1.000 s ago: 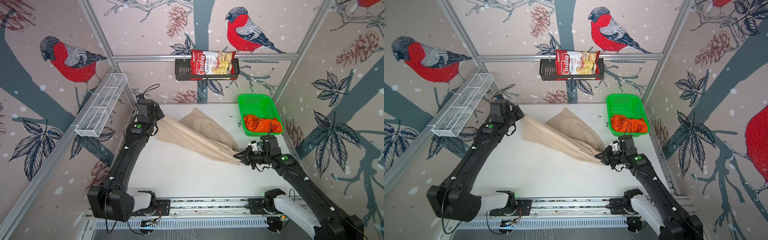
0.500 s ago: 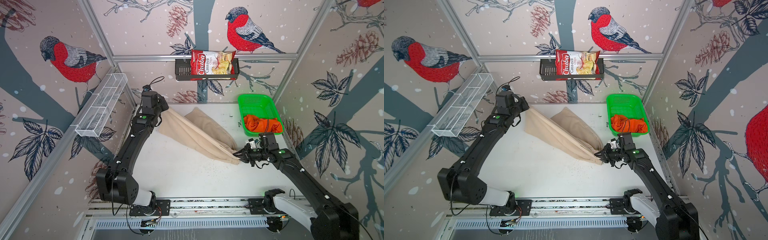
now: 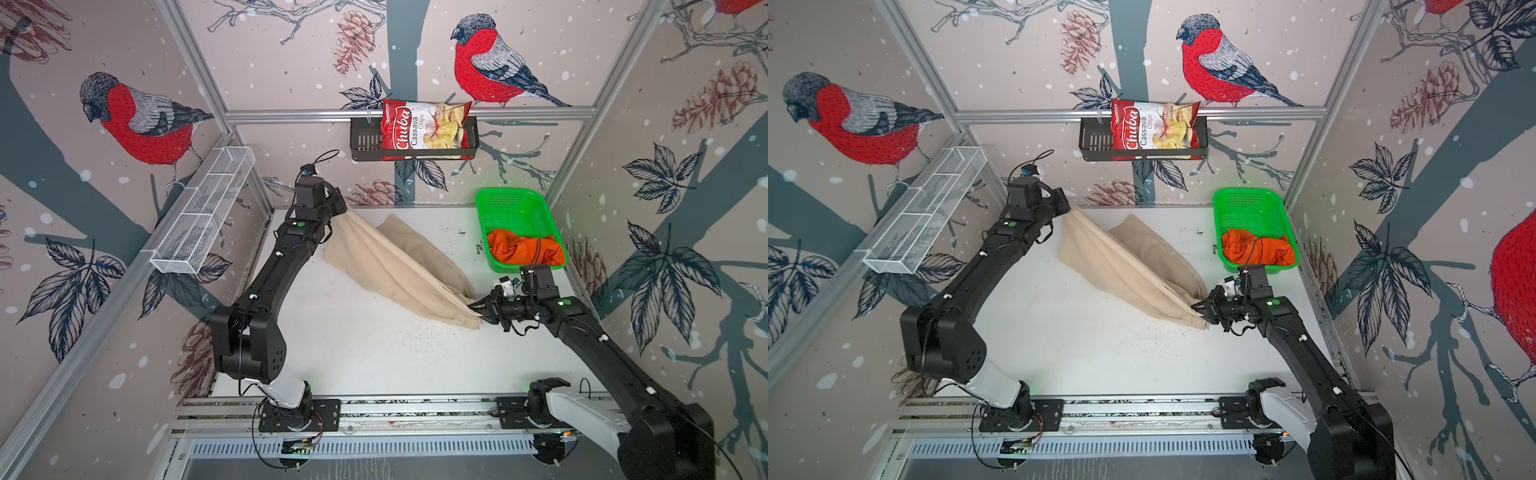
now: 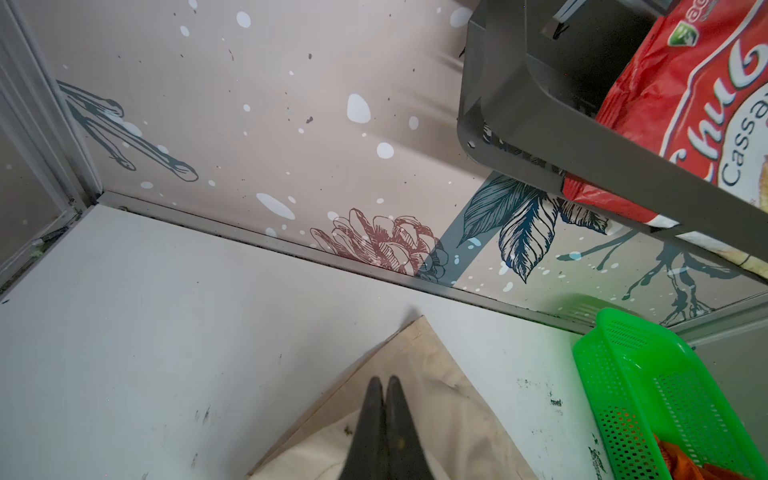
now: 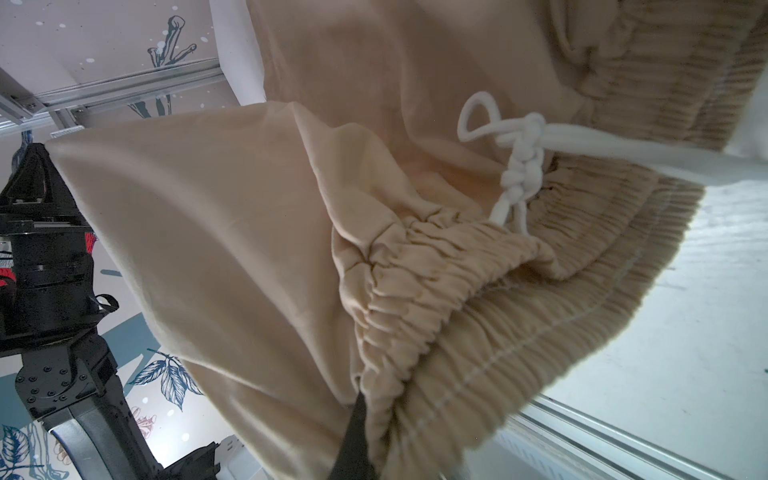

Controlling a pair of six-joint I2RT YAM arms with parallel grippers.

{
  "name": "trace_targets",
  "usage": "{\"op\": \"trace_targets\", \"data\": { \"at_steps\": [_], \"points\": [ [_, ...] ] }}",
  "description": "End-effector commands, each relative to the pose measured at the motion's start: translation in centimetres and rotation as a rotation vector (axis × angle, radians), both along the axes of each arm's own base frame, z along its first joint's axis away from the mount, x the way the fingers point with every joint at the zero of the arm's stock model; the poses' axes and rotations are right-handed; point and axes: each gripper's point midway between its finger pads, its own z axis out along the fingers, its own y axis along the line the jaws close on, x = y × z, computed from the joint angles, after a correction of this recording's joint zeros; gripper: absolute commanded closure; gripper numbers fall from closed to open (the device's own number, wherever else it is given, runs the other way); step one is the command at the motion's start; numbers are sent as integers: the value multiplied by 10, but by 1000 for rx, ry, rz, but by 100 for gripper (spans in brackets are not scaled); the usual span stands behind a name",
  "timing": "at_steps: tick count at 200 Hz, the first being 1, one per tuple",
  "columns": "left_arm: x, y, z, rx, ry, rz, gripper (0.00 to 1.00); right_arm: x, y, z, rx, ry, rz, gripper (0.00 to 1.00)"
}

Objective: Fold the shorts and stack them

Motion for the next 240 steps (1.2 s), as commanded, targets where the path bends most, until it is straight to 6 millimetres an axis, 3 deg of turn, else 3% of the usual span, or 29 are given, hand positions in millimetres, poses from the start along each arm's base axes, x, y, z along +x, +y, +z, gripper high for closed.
{"op": "trace_targets", "data": {
  "at_steps": [1,45,88,159,240],
  "points": [
    [21,10,41,9,-186,61,100,-12,-6,-15,-43,56,10,100],
    [41,3,36,16,-210,48,100,-10,-8,-22,-43,71,5,100],
    [58,-18,33,-6,-250,-5,100,-8,-11,-27,-47,89,-5,99],
    [83,-42,-8,43,-171,-22,100,-5,-14,-38,-48,110,-9,97],
    [96,-71,-47,118,-106,-42,100,1,-9,-57,-29,149,16,93]
  ]
}}
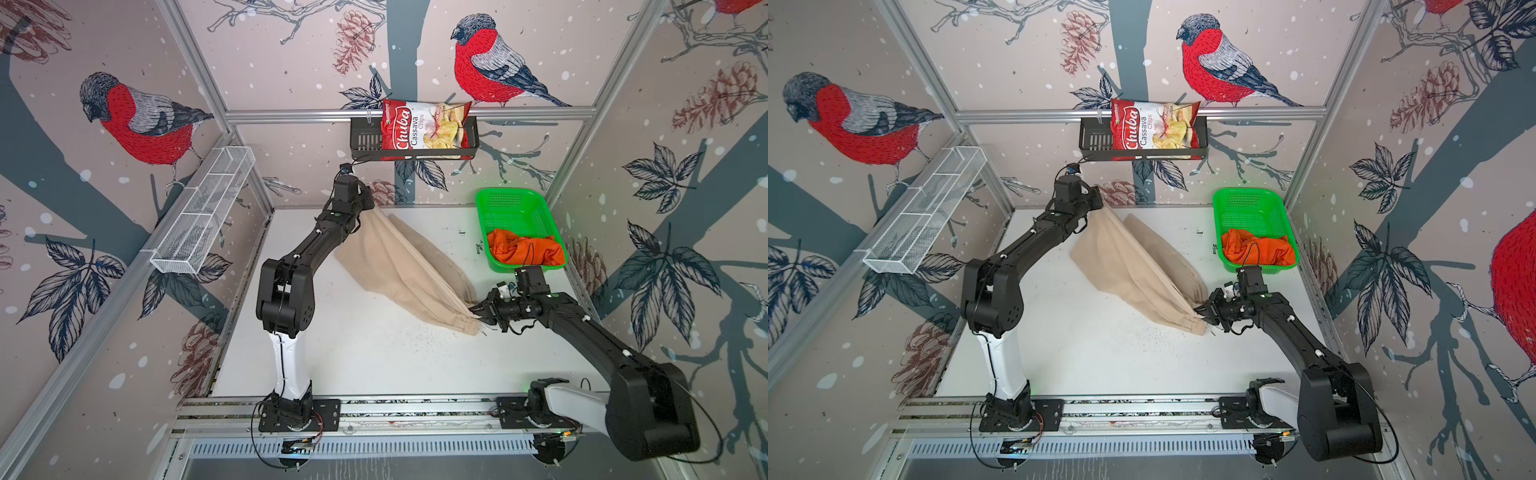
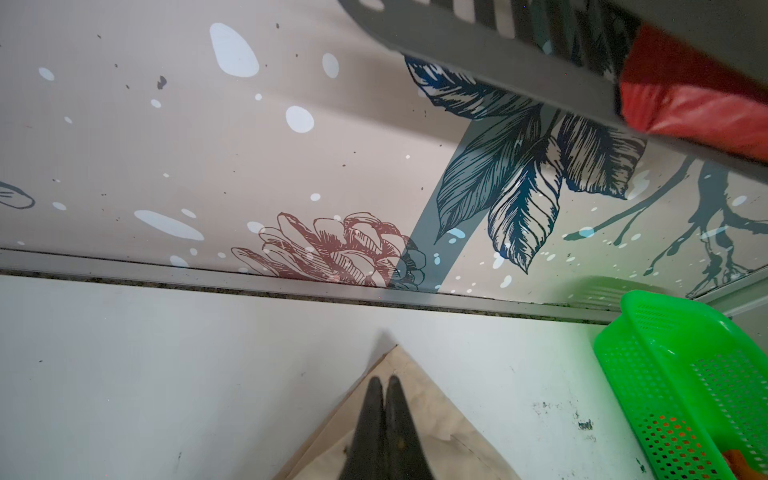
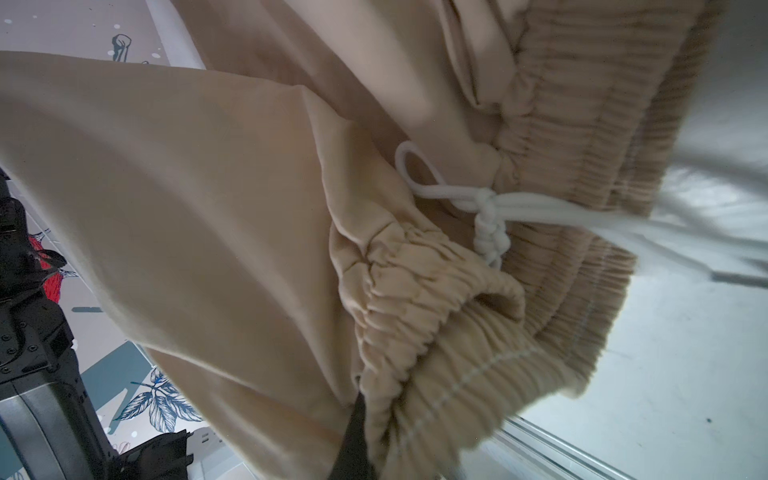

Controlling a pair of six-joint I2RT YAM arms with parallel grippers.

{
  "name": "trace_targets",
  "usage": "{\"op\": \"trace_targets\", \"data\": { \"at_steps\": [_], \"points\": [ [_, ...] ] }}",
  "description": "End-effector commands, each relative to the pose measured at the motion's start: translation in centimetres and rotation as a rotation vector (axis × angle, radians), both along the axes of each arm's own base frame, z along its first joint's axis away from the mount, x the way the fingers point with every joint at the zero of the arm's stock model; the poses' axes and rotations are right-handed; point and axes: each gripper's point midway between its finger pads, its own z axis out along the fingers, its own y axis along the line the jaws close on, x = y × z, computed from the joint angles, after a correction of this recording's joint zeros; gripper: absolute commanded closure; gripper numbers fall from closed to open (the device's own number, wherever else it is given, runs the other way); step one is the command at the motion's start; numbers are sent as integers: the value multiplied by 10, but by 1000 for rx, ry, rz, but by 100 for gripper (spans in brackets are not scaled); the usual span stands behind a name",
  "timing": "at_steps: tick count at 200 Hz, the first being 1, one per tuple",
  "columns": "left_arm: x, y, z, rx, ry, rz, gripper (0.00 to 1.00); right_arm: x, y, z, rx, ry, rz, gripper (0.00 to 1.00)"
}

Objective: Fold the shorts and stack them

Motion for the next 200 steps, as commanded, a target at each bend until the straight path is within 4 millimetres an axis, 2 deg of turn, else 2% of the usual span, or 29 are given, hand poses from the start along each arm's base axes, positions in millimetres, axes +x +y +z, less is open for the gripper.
{"op": "trace_targets", "data": {
  "at_steps": [1,64,111,148,179,200],
  "points": [
    [13,7,16,36,-86,69,100,-10,-2,-10,-7,49,14,93],
    [21,-17,-13,68,-37,46,100,5,-7,-21,11,55,-20,90],
    [28,-34,-38,83,7,37,100,29,-12,-23,18,31,-59,84],
    [32,-48,-68,90,50,35,100,57,-21,-21,38,-19,-153,79],
    [36,-60,-91,69,94,27,92,77,-34,-20,31,-67,-233,63],
    [40,-66,-102,51,121,14,80,86,-47,-18,17,-93,-299,57]
  ]
}}
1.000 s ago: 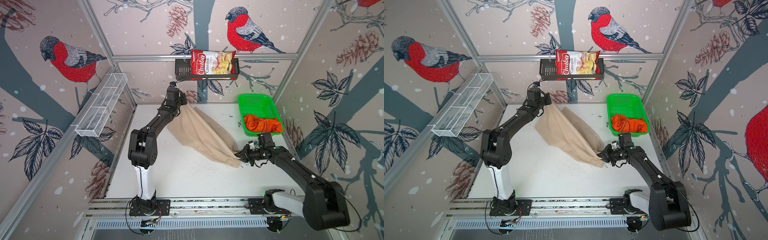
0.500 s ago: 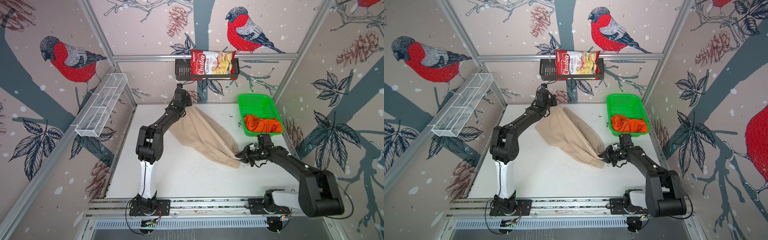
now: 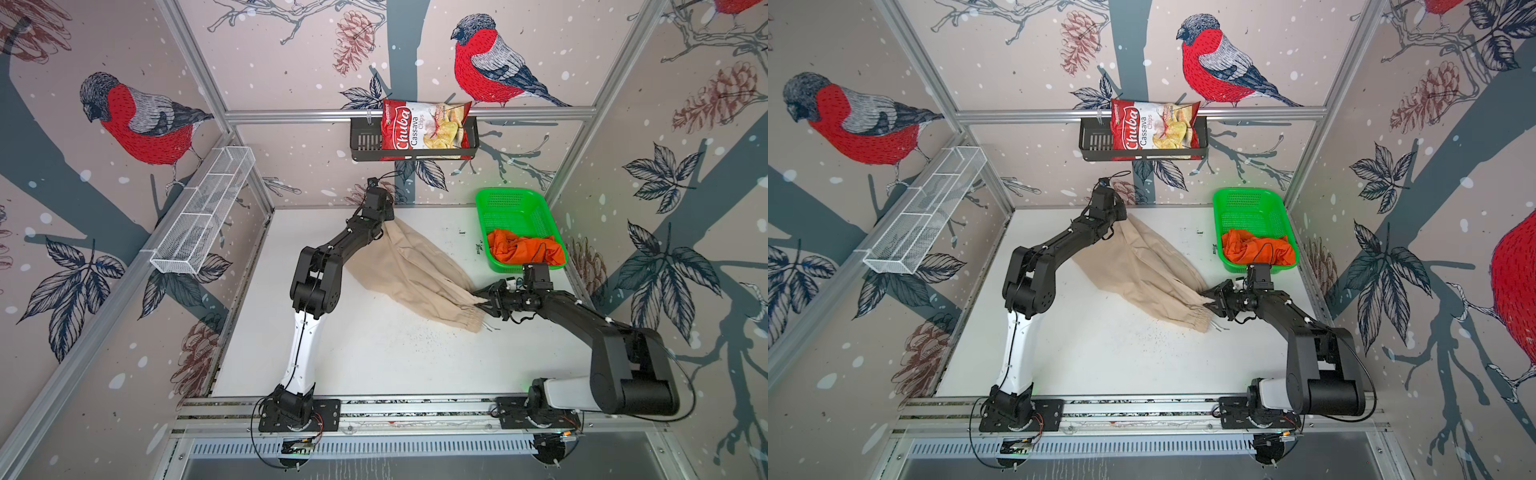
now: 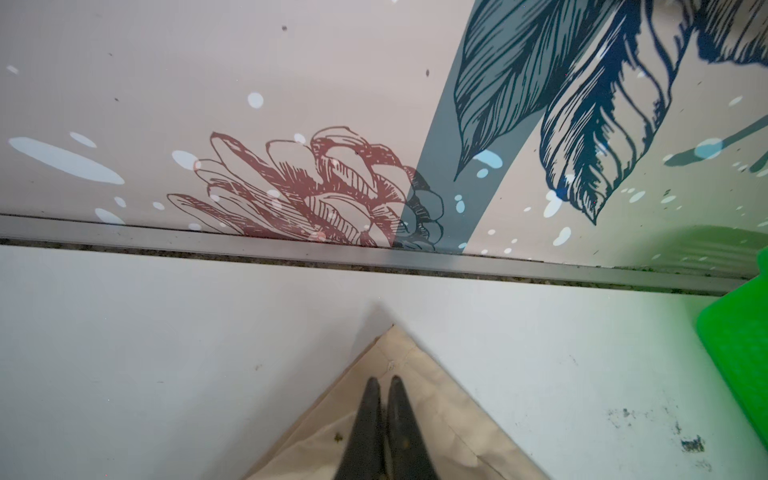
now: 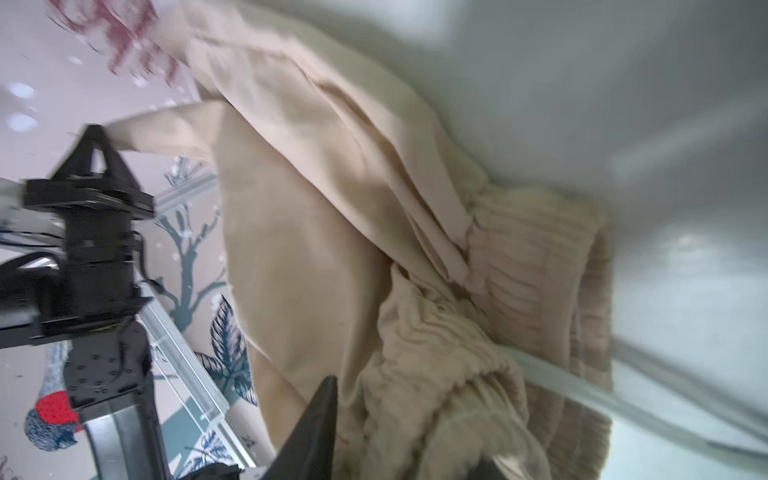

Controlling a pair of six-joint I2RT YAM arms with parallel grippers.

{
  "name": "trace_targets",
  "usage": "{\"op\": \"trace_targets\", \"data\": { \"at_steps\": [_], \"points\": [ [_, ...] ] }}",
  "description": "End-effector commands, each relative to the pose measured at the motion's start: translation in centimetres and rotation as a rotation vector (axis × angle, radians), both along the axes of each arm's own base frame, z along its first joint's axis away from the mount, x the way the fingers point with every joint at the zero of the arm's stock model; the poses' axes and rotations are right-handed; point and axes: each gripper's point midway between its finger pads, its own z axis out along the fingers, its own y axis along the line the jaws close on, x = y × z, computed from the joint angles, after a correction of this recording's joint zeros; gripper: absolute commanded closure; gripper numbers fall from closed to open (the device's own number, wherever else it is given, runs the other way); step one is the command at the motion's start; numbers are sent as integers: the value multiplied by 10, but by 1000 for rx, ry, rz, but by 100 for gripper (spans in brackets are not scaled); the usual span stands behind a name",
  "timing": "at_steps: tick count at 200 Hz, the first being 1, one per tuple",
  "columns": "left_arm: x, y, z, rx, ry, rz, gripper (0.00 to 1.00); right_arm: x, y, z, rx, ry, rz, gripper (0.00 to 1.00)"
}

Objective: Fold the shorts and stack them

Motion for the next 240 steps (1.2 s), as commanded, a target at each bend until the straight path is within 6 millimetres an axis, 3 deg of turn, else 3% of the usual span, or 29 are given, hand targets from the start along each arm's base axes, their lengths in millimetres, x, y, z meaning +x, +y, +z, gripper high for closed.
{"op": "trace_targets", "data": {
  "at_steps": [1,37,72,103,128,148,153,182,213,240],
  "points": [
    [5,-6,-3,-43,13,0,79,19,-12,6,-17,-67,-81,57],
    [9,-8,-11,-39,30,4,52,27,-27,10,-54,-98,-155,51],
    [9,-5,-2,-43,25,-7,28,32,-40,14,-107,-127,-197,41],
    [4,3,11,-85,23,-25,13,38,-51,22,-139,-160,-224,35],
    [-6,15,22,-109,29,-31,7,43,-55,29,-162,-181,-225,31],
    [-21,24,33,-138,27,-55,16,44,-61,37,-222,-202,-221,30],
    [-26,26,37,-151,23,-63,20,44,-63,47,-242,-235,-221,30],
    [-71,21,30,-251,58,-155,43,39,-60,73,-360,-330,-200,35],
    [-103,21,-11,-316,171,-163,63,33,-3,87,-324,-467,-75,43],
    [-118,23,-53,-335,285,-138,78,27,39,63,-280,-453,37,50]
  ]
}}
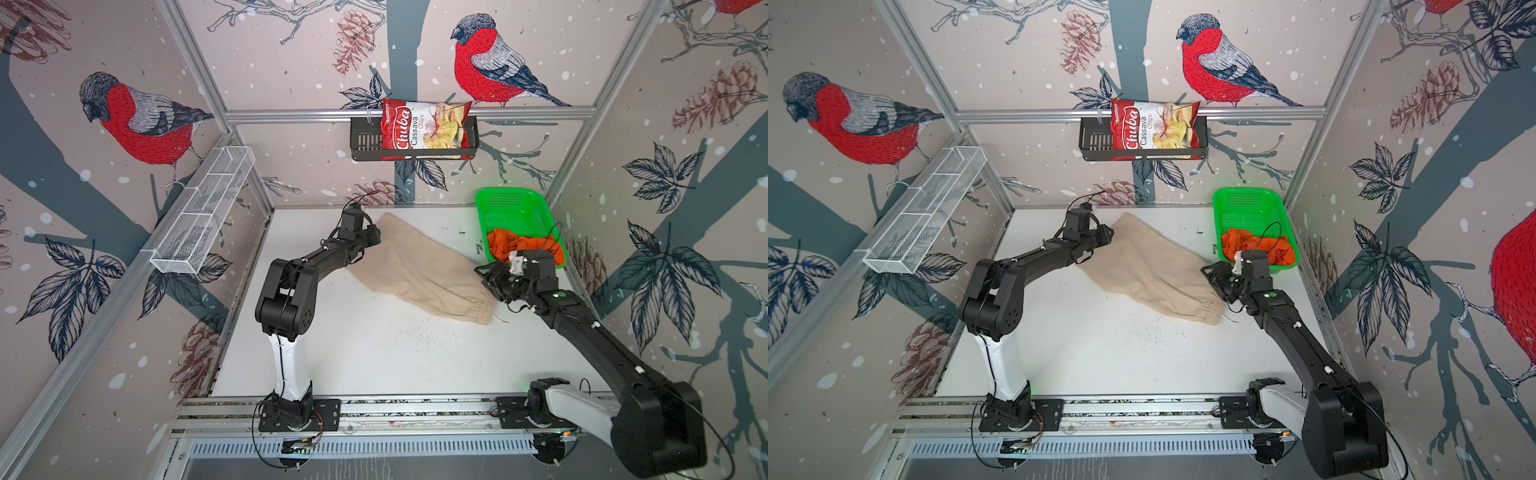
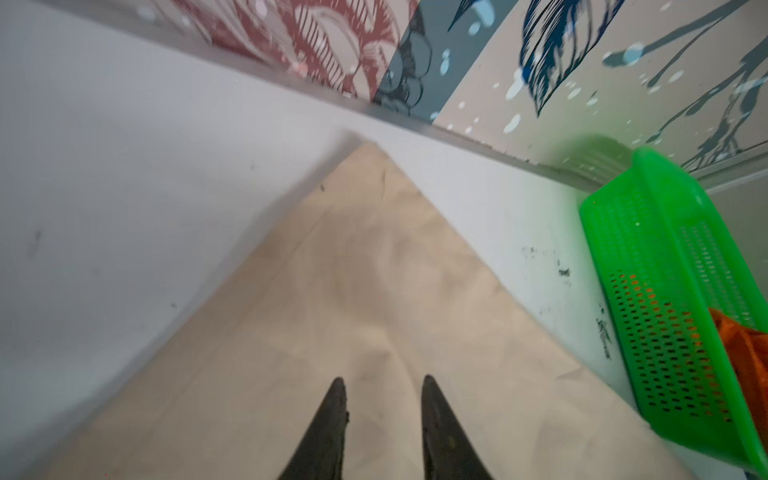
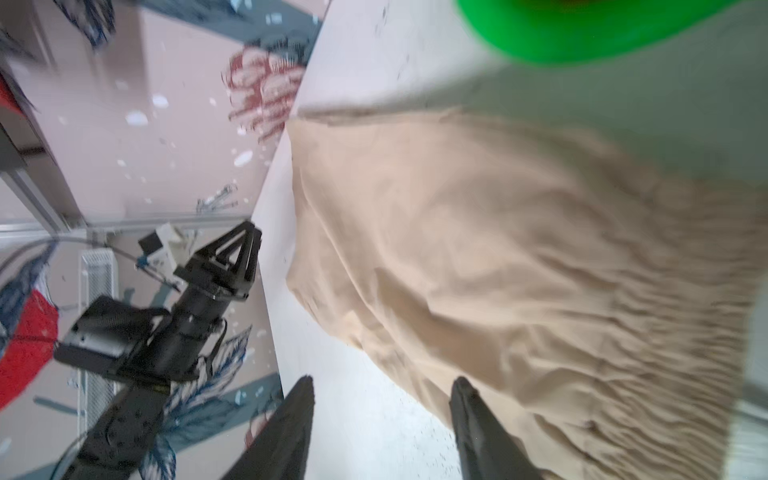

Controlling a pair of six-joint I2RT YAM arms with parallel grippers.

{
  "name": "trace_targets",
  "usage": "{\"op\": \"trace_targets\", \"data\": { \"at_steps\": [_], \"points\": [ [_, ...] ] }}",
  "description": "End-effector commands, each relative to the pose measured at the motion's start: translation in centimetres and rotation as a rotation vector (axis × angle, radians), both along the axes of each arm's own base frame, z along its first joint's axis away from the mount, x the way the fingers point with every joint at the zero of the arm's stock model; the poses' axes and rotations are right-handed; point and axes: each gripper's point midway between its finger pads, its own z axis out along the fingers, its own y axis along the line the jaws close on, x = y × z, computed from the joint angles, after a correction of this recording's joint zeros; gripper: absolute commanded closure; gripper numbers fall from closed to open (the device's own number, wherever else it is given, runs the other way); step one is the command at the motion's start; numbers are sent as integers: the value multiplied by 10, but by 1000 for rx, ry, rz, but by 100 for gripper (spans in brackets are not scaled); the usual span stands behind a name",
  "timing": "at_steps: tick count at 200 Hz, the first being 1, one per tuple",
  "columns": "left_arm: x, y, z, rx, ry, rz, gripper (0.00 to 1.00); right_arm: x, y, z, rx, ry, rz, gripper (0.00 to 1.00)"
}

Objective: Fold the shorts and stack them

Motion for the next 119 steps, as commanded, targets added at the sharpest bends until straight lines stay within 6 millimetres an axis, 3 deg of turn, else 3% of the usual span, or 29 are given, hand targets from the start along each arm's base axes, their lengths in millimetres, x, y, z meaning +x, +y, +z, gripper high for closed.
{"op": "trace_targets", "data": {
  "at_steps": [1,21,48,81,106,119],
  "points": [
    [-7,-6,-14,-63,43,-12,79,7,21,-8,-4,-36,36,51],
    [-15,2,-41,-37,122,13,87,4,39,-32,-16,2,89,56],
    [-29,21,-72,-10,216,64,92,-5,44,-65,-27,72,119,59],
    [-55,53,-100,14,290,144,100,-22,29,-101,-86,158,120,63],
    [-74,78,-105,48,309,211,100,-40,10,-125,-138,220,107,66],
    [-94,90,-115,68,348,240,100,-51,0,-136,-157,252,97,66]
  ]
}}
